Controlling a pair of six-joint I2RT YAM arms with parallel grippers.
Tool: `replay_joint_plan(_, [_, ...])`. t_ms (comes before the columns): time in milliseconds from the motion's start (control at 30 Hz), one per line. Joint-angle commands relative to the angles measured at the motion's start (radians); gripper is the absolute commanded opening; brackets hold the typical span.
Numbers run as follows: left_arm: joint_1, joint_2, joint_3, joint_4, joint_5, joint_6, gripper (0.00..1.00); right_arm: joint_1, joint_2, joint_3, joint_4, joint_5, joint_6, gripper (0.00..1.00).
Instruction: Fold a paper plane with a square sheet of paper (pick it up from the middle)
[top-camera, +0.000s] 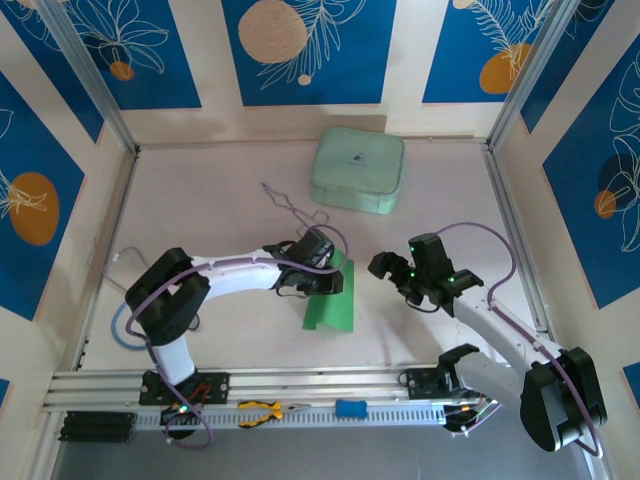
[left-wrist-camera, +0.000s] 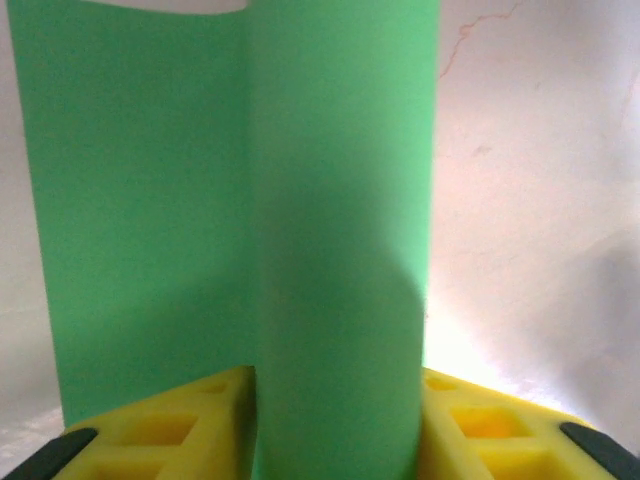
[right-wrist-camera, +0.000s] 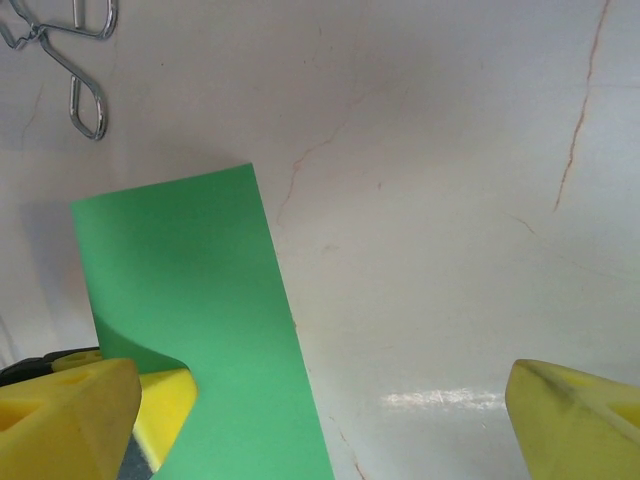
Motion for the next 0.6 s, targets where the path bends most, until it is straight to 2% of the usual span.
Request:
replay_joint_plan(0, [0.025,-0.050,-0.037,0.162,0.146,-0.053,0.40,-0.010,-0.011,-0.010,0.000,-0.026,-0.007,0.94])
replay_joint_plan(333, [0.101,-0.069,-0.118,0.452,0.370,-0.187,0.40,-0.022,-0.105,-0.056,0.044,-0.013,-0.040,0.94])
replay_joint_plan(567, [0.154,-0.028,-0.215,0.590,0.389,-0.266,0.38,-0.037,-0.154,-0.106,0.161,-0.111,-0.047,0.90])
